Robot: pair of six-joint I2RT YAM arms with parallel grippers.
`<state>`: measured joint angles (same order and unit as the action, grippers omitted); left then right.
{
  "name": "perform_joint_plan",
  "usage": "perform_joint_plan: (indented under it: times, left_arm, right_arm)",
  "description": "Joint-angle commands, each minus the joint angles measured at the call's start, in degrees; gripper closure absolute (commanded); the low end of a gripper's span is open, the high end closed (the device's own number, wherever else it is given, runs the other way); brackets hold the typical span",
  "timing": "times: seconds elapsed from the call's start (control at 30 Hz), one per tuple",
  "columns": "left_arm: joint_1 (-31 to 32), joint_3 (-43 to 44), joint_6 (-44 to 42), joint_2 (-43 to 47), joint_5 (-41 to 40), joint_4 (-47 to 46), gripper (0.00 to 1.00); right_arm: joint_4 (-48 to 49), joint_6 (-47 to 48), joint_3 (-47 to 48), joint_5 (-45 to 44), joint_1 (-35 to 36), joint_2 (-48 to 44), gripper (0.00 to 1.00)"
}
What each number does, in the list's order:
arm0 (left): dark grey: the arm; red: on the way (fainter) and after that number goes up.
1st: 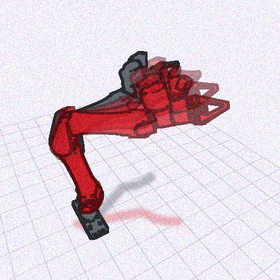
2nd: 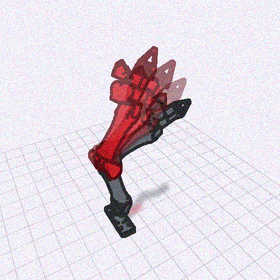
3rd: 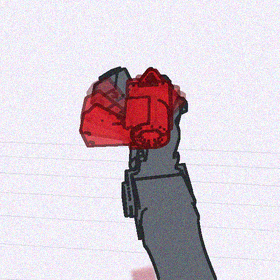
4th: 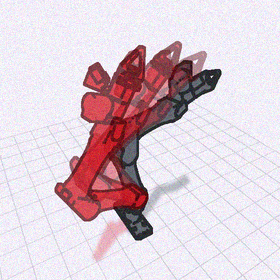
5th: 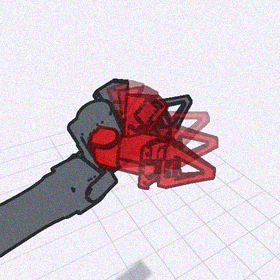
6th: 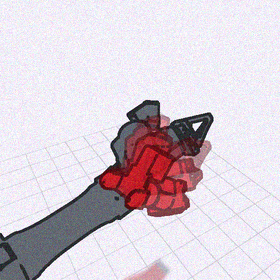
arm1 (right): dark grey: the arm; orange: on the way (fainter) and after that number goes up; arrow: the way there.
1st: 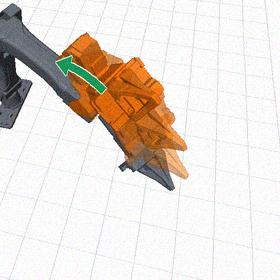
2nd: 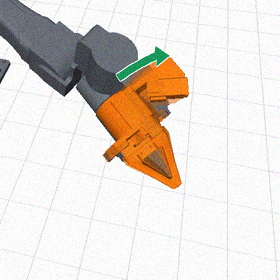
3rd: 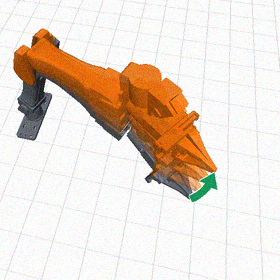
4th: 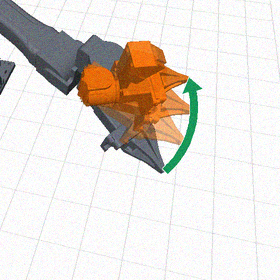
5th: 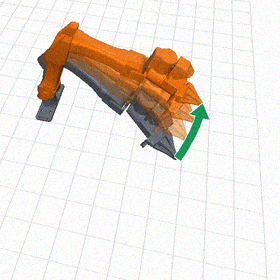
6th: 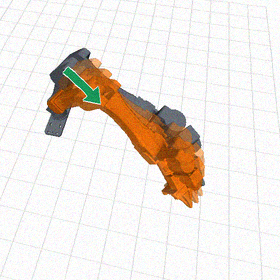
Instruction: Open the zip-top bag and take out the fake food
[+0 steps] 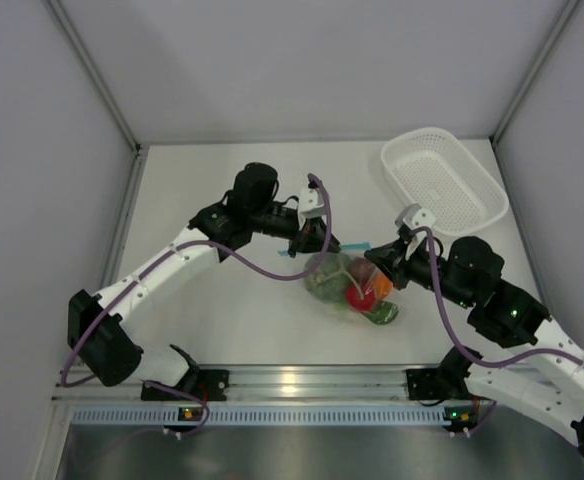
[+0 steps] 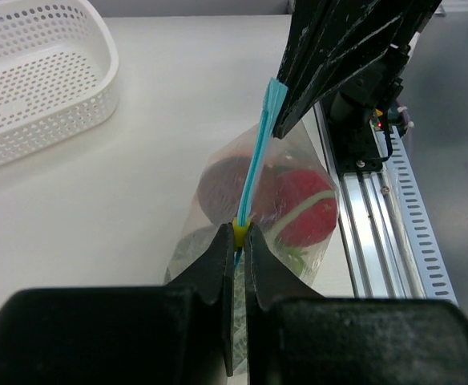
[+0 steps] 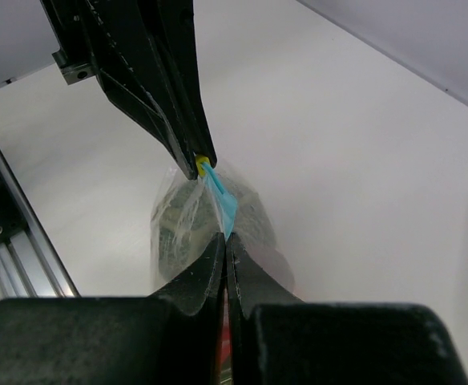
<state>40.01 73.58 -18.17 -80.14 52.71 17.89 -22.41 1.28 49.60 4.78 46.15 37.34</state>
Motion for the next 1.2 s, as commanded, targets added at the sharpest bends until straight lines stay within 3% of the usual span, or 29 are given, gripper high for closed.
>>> perform_joint_plan:
  times: [0.0,0.43,0.67,0.77,0.8,1.1,1.17]
  left_arm:
    - [-3.2,-1.3,-2.2,-0.1,-1.7,0.7,1.00]
    - [-7.0,-7.6,-2.8,0.2,-4.5,0.8,1.00]
    - [-7.3,-5.6,-1.8,-0.6,5.1,0.8,1.00]
    - [-7.2,-5.5,-1.9,0.4,7.0,0.8,1.00]
    - [-7.2,-5.6,-2.0,0.8,7.2,0.8,1.00]
    - [-7.2,-5.6,-2.3,2.1,9.5,0.7,1.00]
    - [-7.1,-5.5,-2.6,2.3,10.1,0.7,1.00]
  right_arm:
    - [2.9,-0.8,3.3,-4.2,-0.6,-3.4,1.00]
    - [1.1,-0.4,3.1,-3.1,-0.6,-3.0,1.00]
    - [3.9,-2.9,0.4,2.1,-0.6,0.6,0.98]
    - [4.1,-3.8,0.0,0.3,-0.6,2.2,0.76]
    - [4.4,-4.3,-0.2,-0.6,-0.5,2.2,0.63]
    - [5.5,-4.1,0.1,-11.6,-1.2,1.5,0.26]
    - [5.7,-3.2,-0.2,-12.2,-1.4,1.9,0.23]
